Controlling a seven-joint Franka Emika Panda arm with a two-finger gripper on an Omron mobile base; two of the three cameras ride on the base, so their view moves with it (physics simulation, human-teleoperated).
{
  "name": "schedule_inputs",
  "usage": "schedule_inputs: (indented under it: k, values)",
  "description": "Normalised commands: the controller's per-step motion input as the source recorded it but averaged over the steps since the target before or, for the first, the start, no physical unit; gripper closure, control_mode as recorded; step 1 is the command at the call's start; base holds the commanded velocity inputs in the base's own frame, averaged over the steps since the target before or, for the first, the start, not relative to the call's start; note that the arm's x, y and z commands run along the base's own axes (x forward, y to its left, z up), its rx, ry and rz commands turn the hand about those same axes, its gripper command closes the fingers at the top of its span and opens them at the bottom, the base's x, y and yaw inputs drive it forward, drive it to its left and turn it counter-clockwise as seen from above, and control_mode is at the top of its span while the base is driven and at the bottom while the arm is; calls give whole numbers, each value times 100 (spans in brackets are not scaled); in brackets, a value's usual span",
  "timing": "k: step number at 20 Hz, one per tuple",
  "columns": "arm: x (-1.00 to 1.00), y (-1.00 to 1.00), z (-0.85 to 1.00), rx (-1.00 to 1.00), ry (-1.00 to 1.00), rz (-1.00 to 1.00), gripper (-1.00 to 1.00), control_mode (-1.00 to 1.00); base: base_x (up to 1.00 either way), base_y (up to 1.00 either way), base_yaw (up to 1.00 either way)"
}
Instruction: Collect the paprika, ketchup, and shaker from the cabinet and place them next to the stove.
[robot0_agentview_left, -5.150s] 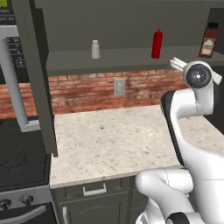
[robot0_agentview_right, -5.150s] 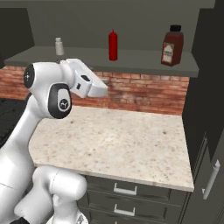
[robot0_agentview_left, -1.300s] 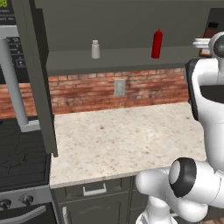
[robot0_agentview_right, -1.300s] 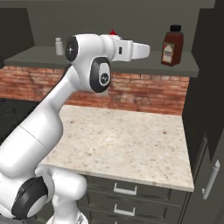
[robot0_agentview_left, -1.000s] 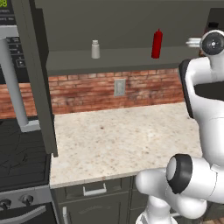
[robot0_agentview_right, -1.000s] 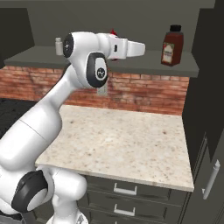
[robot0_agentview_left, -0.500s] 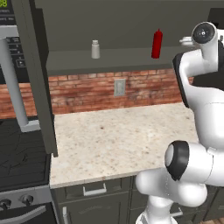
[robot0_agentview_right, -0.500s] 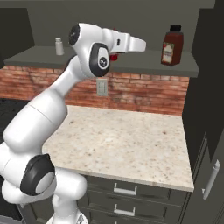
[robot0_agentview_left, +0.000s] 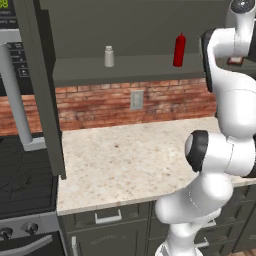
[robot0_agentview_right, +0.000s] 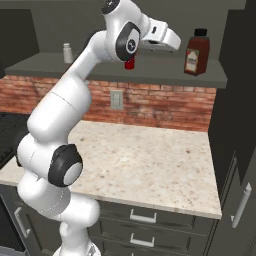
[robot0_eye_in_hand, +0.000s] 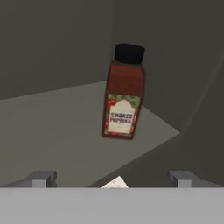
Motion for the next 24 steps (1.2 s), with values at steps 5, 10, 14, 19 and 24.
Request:
schedule_inputs:
  k: [5,10,14,19,24]
  values:
    - [21,-33,21,16,13,0,-100,-100,0,0,0]
    - [0,-8,0,1,0,0,-100,-100,0,0,0]
    - [0,0,0,0,-11,0,-100,-100,0,0,0]
    - [0,-13,-2,5,-33,1,-100,-100,0,0,0]
    - [4,-24,-9,11,-35,4,-100,-100,0,0,0]
